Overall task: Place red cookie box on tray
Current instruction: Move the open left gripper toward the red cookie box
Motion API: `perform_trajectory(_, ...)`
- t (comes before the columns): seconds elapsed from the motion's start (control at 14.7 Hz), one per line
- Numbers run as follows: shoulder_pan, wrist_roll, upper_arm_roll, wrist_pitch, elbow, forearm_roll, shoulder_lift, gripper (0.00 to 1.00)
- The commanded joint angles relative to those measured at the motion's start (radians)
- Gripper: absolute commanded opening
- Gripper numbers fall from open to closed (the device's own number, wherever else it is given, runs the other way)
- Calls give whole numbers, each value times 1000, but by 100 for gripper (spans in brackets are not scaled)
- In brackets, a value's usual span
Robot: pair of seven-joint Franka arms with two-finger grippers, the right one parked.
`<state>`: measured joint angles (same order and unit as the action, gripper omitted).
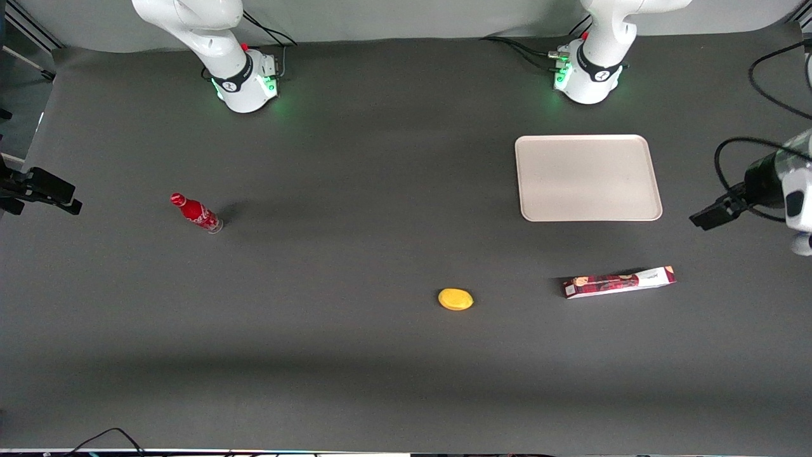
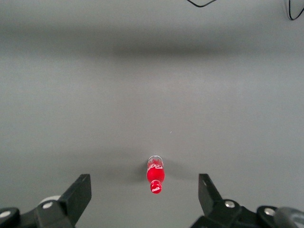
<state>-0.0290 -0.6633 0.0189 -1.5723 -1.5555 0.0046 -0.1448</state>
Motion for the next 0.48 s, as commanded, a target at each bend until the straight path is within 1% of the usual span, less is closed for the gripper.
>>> perform_trajectory(0.0, -5, -281, -4, -26, 35, 6, -114, 100)
perform_trajectory(0.2, -3, -373, -4, -113, 26, 5, -179, 100)
perform_trajectory(0.41, -3, -473, -5, -245, -12, 3, -237, 100)
